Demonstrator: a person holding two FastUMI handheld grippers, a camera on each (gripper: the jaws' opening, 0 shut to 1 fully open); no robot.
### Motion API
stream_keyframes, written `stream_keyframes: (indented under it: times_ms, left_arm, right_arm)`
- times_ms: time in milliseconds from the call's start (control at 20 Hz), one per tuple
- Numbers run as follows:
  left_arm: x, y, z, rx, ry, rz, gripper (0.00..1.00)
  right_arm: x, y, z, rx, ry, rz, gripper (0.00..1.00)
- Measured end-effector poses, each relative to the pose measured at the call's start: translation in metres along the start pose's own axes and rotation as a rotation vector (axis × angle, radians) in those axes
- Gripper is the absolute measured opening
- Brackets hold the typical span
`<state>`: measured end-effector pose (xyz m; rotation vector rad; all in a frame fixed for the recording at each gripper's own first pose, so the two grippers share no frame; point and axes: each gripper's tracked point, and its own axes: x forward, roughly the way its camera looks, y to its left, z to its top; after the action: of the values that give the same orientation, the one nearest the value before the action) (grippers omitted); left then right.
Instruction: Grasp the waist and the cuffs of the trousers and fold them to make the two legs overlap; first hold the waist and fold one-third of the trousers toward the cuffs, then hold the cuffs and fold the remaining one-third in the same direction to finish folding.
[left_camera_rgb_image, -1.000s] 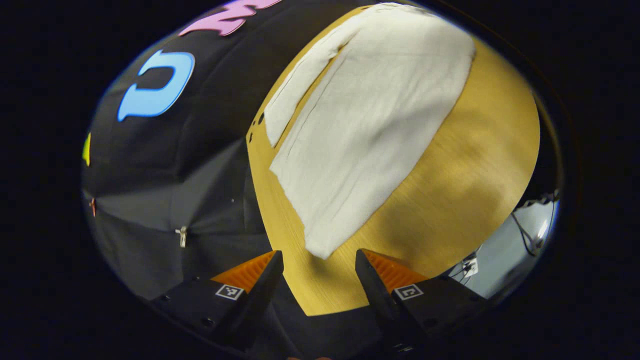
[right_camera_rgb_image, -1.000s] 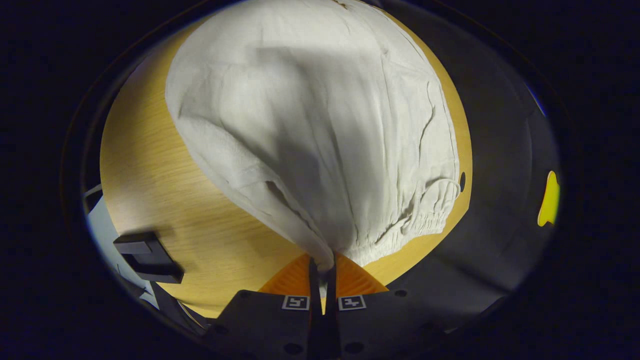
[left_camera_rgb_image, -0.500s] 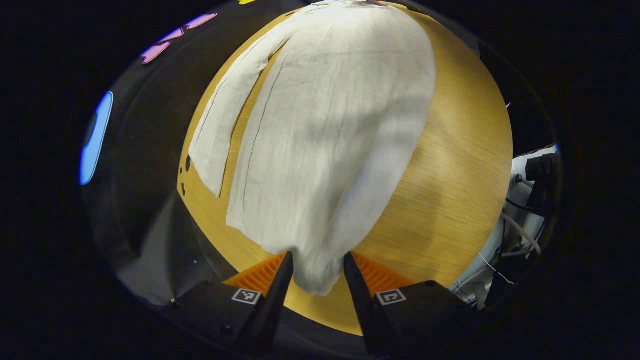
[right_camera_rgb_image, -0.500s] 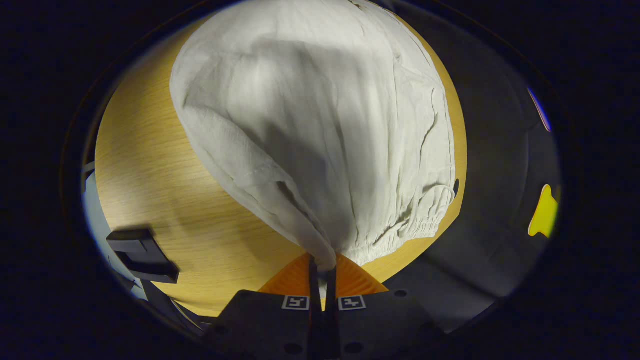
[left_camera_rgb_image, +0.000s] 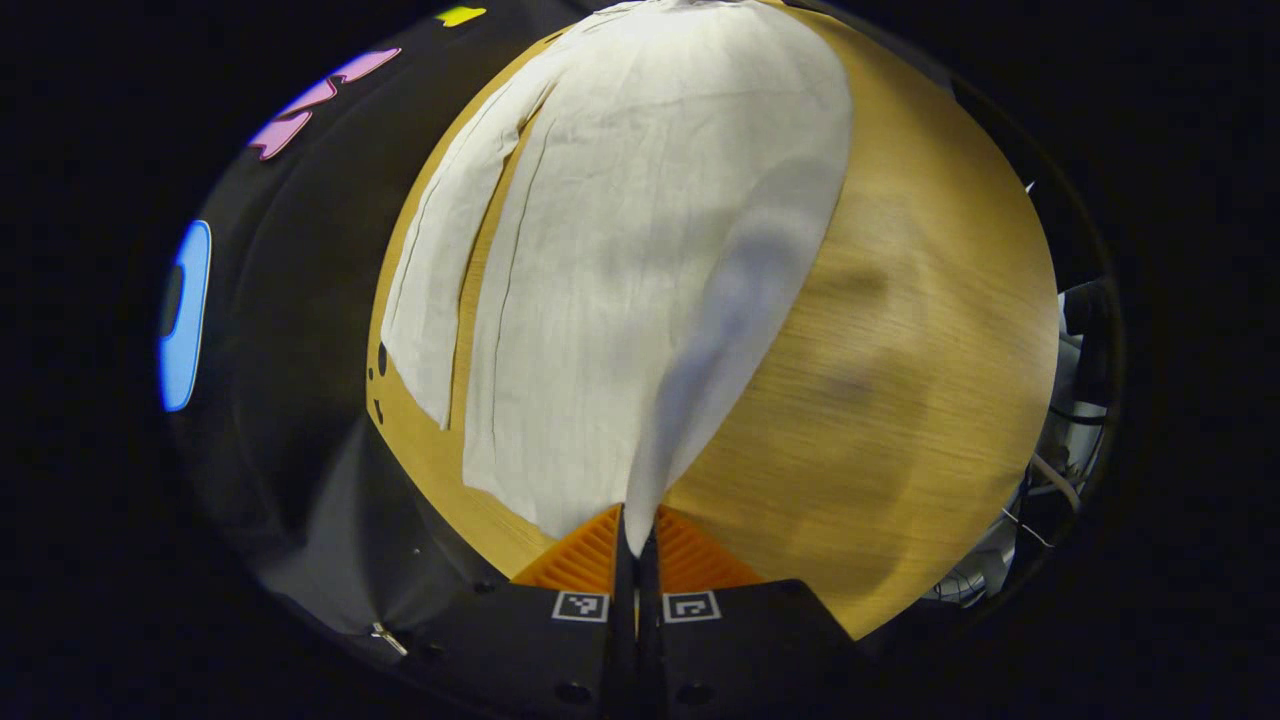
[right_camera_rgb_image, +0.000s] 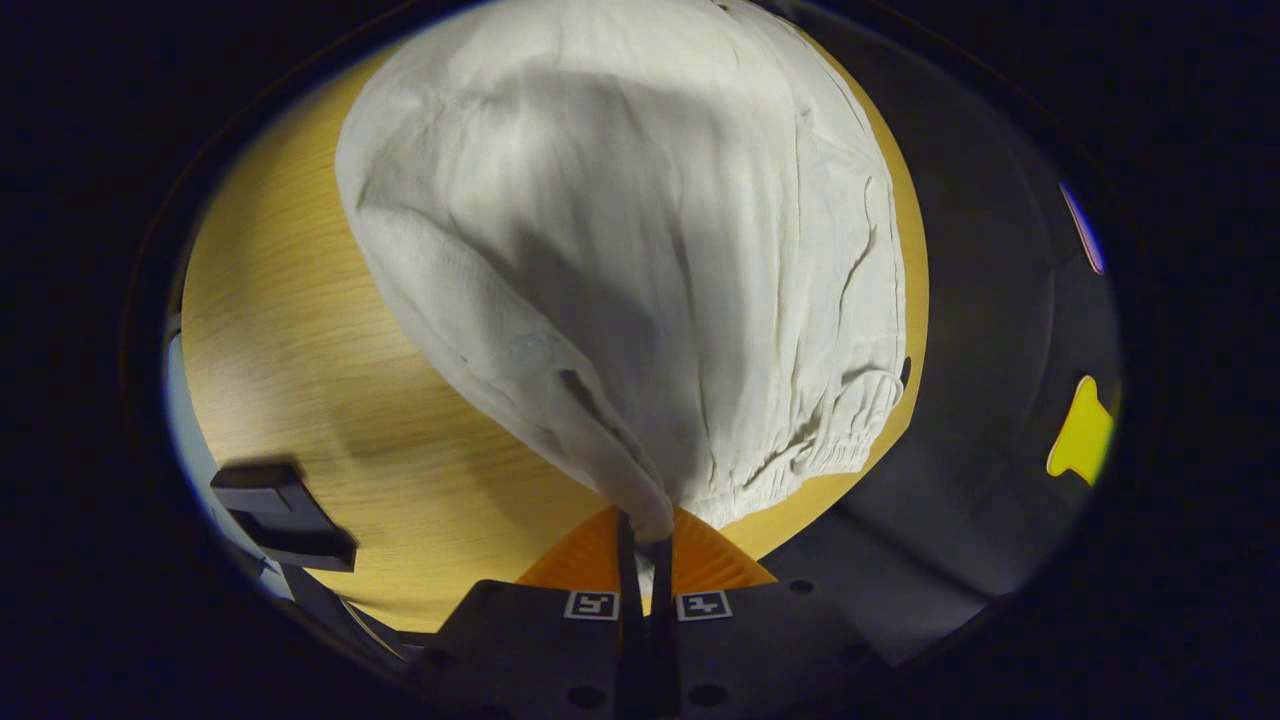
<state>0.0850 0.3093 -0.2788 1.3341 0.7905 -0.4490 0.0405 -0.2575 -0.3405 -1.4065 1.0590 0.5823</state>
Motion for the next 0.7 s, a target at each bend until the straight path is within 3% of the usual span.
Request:
stream_keyframes:
  times_ms: [100,350,500,700]
  left_arm:
    - [-0.002,0.001,0.002,-0.046,-0.005,0.014,0.02]
    - [-0.033,0.037,0.007,-0.179,-0.039,0.138,0.05]
    - [-0.049,0.061,0.009,-0.301,-0.037,0.207,0.05]
    - [-0.065,0.106,0.021,-0.391,-0.066,0.316,0.05]
  right_arm:
    - [-0.003,-0.003,0.002,0.016,-0.025,-0.012,0.06]
    - [-0.023,-0.018,0.002,0.110,-0.088,-0.085,0.06]
    - [-0.042,-0.044,0.008,0.205,-0.147,-0.165,0.06]
    - [-0.071,-0.082,0.016,0.331,-0.193,-0.245,0.06]
